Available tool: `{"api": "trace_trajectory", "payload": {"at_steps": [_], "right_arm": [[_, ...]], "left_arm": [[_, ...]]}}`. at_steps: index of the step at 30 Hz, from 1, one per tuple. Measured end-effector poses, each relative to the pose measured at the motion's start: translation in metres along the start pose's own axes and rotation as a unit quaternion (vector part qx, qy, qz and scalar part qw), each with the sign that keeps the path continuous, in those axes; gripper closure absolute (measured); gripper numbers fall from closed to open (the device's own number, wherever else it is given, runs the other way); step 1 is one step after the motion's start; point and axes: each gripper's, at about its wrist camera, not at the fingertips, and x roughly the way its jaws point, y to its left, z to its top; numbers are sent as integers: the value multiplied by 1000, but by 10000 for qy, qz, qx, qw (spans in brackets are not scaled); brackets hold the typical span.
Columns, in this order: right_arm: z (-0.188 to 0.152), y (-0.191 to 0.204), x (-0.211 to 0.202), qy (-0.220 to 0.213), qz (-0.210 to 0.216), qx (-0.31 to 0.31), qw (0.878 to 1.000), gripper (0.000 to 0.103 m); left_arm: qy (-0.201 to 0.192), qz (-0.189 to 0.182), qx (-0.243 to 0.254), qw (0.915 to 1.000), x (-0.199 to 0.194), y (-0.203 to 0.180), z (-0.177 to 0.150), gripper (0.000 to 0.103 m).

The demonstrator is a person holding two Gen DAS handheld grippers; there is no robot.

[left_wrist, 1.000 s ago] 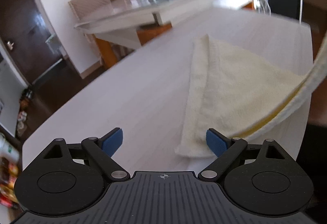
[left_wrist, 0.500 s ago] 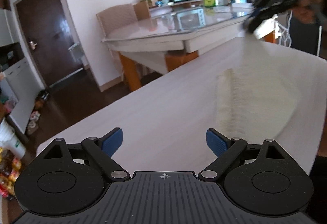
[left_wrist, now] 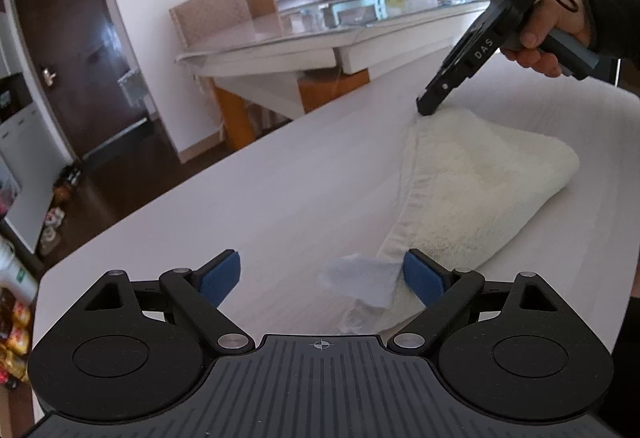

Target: Fold towel

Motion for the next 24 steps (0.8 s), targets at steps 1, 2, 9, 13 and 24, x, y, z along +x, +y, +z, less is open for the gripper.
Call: {"api": "trace_trajectory", "payload": {"at_steps": [1,2,9,13,24], "right_arm": [[0,0,-3,-89,-50,36,9999,67],[0,0,-9,-229,-93,89,9997,68],[-21,37,-57,-957,-122,-170,9952,69],[-59,81,-61,-659,161,-849,9941,73],[-89,118,-59,-294,-169,-1521,9878,73]], "left_arm": [[7,0,-5,10000,0,0,0,10],[14,2,-8,10000,-1,0,0,10],[-51,216,-39,9997,-4,-5,3,10],[-86,304,-162,9994,-9,-10,3,10],[-25,679,-386,9969,-18,-16,5,10]]}}
